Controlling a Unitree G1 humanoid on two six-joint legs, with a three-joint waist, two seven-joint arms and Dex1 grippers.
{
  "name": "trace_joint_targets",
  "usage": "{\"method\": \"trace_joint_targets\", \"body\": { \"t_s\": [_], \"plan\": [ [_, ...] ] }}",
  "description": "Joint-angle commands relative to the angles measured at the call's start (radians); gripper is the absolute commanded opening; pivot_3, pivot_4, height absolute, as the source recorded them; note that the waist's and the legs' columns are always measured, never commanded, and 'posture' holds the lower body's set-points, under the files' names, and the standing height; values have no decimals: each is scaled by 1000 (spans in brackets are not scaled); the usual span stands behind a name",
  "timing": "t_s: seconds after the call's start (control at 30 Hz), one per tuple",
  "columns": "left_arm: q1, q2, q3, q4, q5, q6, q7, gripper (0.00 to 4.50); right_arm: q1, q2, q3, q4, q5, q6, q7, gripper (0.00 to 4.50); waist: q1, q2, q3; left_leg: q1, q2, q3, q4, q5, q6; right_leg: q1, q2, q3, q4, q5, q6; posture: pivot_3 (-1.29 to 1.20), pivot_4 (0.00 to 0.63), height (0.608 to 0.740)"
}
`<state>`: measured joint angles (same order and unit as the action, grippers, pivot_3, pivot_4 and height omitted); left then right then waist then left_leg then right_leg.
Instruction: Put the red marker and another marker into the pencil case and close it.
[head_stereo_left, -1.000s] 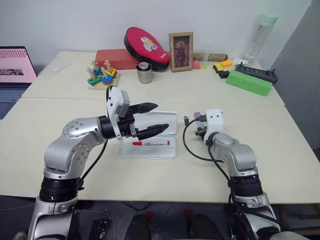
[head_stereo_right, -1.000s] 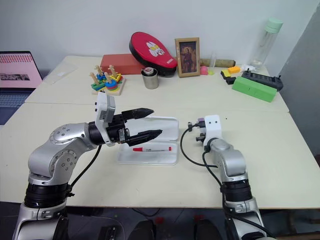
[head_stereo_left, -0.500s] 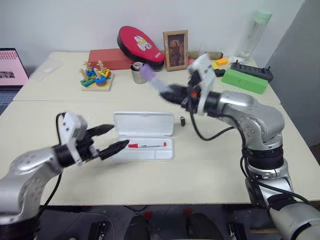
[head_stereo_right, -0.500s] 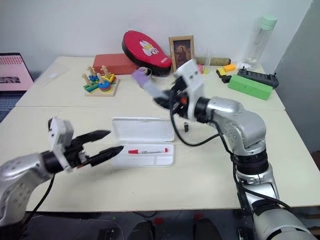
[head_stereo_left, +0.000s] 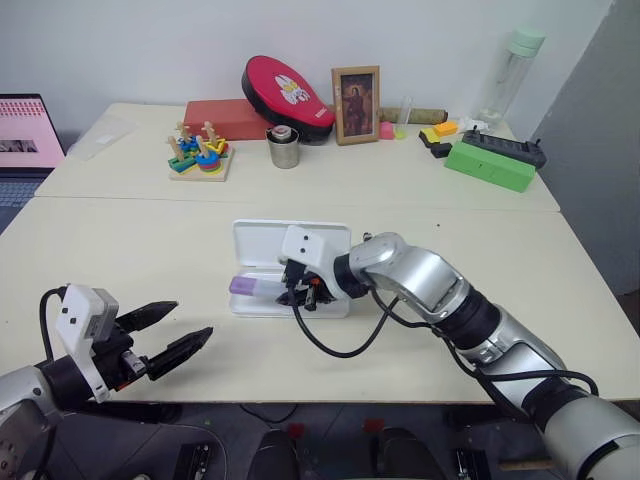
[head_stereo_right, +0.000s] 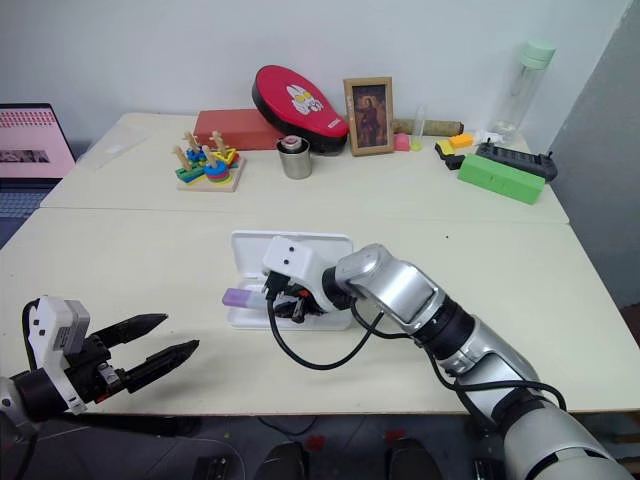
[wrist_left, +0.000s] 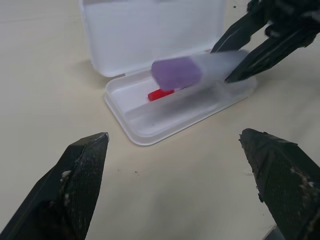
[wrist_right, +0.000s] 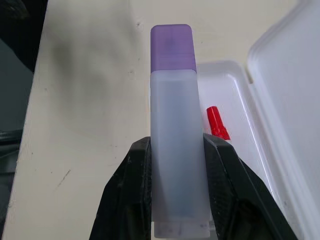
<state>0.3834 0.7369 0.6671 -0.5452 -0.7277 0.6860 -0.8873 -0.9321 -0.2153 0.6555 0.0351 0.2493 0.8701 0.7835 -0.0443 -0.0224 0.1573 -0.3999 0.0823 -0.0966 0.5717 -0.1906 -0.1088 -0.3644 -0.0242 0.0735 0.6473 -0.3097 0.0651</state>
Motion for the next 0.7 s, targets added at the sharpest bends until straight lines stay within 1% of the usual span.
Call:
{"method": "trace_joint_targets", "body": {
  "t_s": [0.03,0.37,0.6,0.67,0.7],
  "plan": [
    [5,-11,30,-40,-33,-10,26,4500,-15,16,16,24,-43,-47,30,1080,-1,0,0,0,0,0,0,0,0,0,0,0,0,0,0,0,150,740],
    [-1,-18,15,-60,-56,-11,64,4500,-13,71,55,108,-135,-108,68,1080,-4,0,0,0,0,0,-1,0,0,-1,0,0,0,0,-1,0,150,740],
    [-18,-8,-3,-64,-70,-7,85,4500,-26,108,38,144,-169,-129,83,1080,-5,0,0,0,0,1,-1,0,0,-1,0,0,0,0,0,0,150,740],
    [-23,-5,-6,-63,-73,-5,89,4500,-33,115,28,146,-173,-133,87,1780,-5,0,0,0,0,0,-1,0,0,-1,0,0,0,0,-1,0,150,740],
    [-25,-4,-7,-63,-75,-5,91,4500,-35,117,25,147,-175,-135,88,1899,-5,0,0,0,0,0,-1,0,0,-1,0,0,0,0,-1,0,150,740]
  ]
}}
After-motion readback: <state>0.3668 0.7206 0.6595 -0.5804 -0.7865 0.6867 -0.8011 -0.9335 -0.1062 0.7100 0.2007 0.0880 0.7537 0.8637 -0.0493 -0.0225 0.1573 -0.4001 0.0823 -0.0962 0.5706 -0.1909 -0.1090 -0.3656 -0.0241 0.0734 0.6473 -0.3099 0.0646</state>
